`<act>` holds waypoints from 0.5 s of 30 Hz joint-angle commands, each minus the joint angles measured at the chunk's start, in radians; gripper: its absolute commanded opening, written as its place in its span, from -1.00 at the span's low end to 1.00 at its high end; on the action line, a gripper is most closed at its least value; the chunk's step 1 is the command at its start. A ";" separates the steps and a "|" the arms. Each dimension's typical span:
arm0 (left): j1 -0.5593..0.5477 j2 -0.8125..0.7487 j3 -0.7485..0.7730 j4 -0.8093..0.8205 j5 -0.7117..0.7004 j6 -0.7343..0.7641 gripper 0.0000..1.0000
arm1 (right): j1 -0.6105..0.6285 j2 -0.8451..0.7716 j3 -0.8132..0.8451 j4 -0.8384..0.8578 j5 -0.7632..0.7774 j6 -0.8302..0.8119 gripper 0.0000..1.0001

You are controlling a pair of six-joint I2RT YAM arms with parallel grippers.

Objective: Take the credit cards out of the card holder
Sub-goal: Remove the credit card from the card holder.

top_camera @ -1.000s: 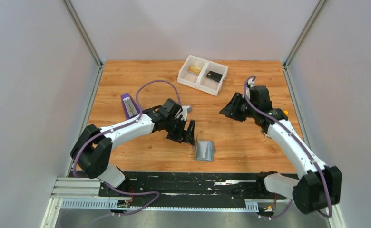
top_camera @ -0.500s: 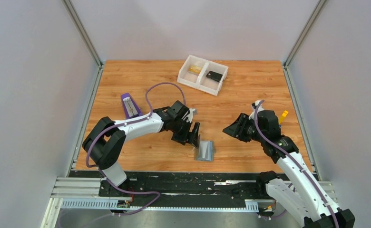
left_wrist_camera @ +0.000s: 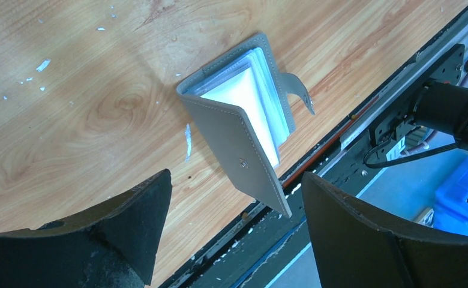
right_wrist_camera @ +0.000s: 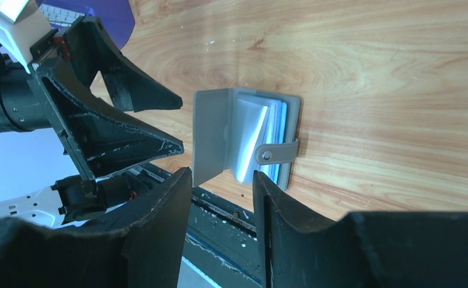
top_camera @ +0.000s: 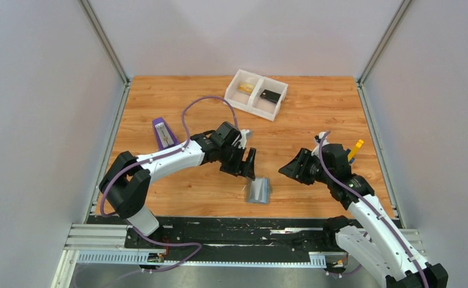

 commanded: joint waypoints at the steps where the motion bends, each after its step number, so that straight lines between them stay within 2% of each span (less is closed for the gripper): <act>1: -0.013 0.020 0.025 0.027 0.008 -0.004 0.73 | 0.055 -0.029 -0.036 0.069 -0.012 0.083 -0.13; 12: -0.014 0.049 -0.001 -0.003 -0.070 0.038 0.32 | 0.245 0.048 -0.069 0.187 0.086 0.208 -0.09; 14: -0.015 0.032 -0.024 0.009 -0.066 0.025 0.18 | 0.294 0.078 -0.059 0.206 0.116 0.228 -0.09; 15: -0.014 0.019 -0.040 0.019 -0.064 0.021 0.01 | 0.317 0.095 -0.055 0.216 0.135 0.237 -0.09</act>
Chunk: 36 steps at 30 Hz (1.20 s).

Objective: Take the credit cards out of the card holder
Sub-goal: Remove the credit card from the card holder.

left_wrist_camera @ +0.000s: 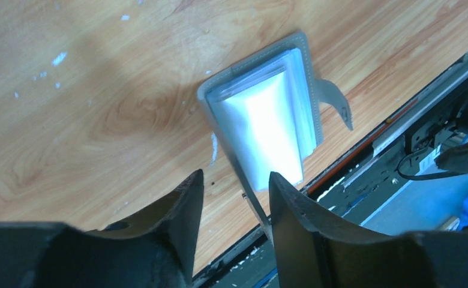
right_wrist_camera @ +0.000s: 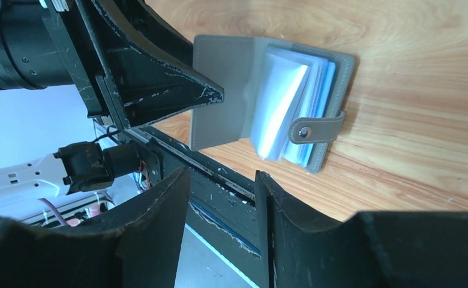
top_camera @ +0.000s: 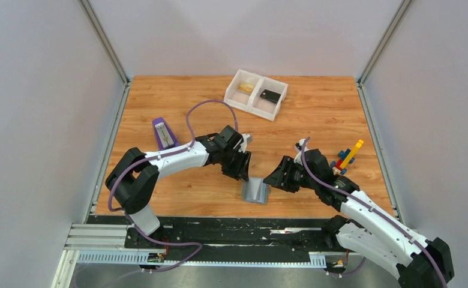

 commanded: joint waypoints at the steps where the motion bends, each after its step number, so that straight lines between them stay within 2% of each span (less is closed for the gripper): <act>1: -0.006 -0.053 -0.042 0.021 -0.024 -0.005 -0.08 | 0.092 0.056 0.017 0.110 0.092 0.078 -0.09; 2: -0.006 -0.069 -0.057 0.031 -0.024 -0.008 -0.25 | 0.111 0.074 0.018 0.123 0.106 0.088 -0.09; 5: -0.004 -0.100 -0.086 0.049 -0.026 -0.031 -0.53 | 0.162 0.140 0.027 0.171 0.133 0.104 -0.09; 8: 0.001 -0.127 -0.126 0.081 -0.016 -0.051 -0.94 | 0.188 0.211 0.042 0.179 0.172 0.117 -0.09; 9: 0.007 -0.134 -0.148 0.093 0.001 -0.066 -0.98 | 0.190 0.228 0.040 0.184 0.179 0.124 -0.08; 16: 0.055 -0.147 -0.281 0.305 0.152 -0.171 -1.00 | 0.192 0.303 0.000 0.236 0.207 0.167 0.07; 19: 0.066 -0.148 -0.326 0.362 0.173 -0.218 -1.00 | 0.191 0.309 -0.017 0.240 0.218 0.191 0.09; 27: 0.068 -0.183 -0.389 0.426 0.135 -0.292 -1.00 | 0.200 0.298 -0.004 0.202 0.211 0.205 0.10; 36: 0.068 -0.271 -0.451 0.454 0.044 -0.347 -1.00 | 0.252 0.391 0.022 0.140 0.261 0.252 0.12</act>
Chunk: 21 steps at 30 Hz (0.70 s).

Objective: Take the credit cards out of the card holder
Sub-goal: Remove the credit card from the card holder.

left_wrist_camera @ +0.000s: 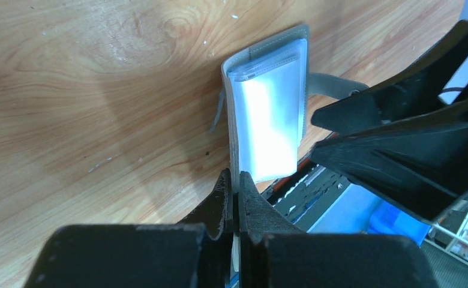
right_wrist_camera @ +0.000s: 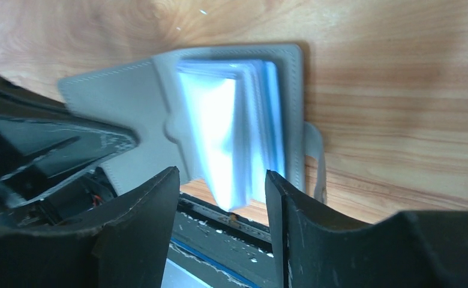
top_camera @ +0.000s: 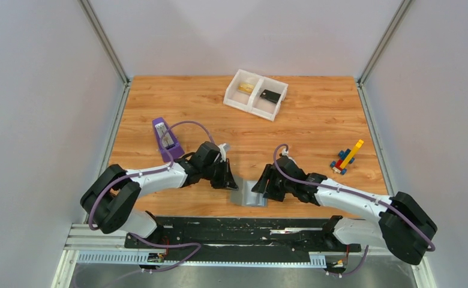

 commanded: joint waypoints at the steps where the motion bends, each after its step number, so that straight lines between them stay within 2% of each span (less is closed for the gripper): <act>1: 0.003 -0.046 -0.010 0.054 -0.044 -0.031 -1.00 | 0.032 0.046 0.043 -0.016 0.049 0.039 0.13; 12: 0.003 -0.016 -0.032 0.103 -0.019 -0.036 -1.00 | 0.044 0.077 0.030 0.078 0.065 0.017 0.10; 21: 0.002 -0.004 -0.031 0.106 -0.012 -0.028 -1.00 | 0.044 0.086 0.031 0.110 0.048 -0.015 -0.02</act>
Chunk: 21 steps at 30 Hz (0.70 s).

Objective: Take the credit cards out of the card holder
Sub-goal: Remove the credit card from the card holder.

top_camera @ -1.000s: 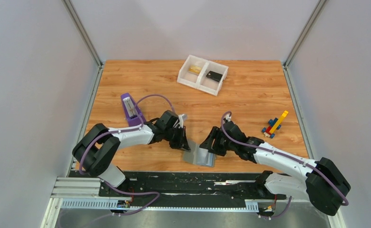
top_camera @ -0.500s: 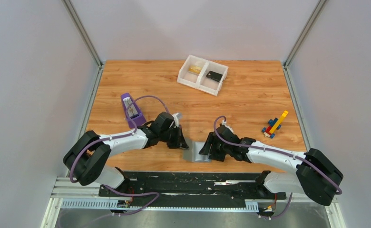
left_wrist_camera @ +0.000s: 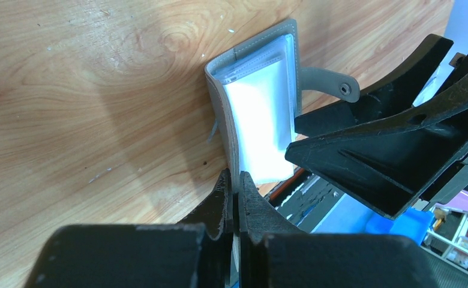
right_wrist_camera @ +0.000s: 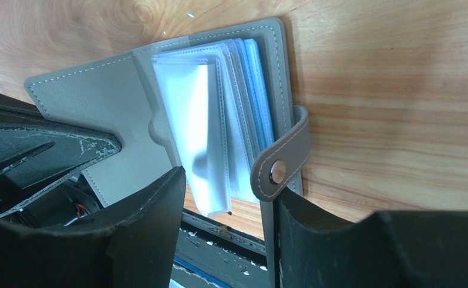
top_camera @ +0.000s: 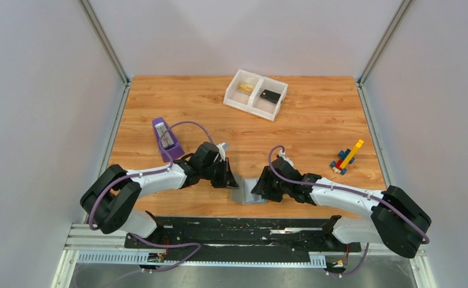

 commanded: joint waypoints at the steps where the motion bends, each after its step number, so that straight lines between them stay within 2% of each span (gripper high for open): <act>1: 0.002 0.011 -0.004 0.042 0.007 0.000 -1.00 | 0.006 0.000 0.029 0.082 -0.001 -0.028 -0.03; 10: 0.002 0.022 -0.007 0.048 0.016 0.002 -1.00 | 0.006 0.017 0.031 0.183 -0.090 -0.095 -0.08; 21: 0.002 0.045 0.006 0.051 0.043 0.006 -1.00 | 0.006 0.017 0.039 0.208 -0.116 -0.122 -0.19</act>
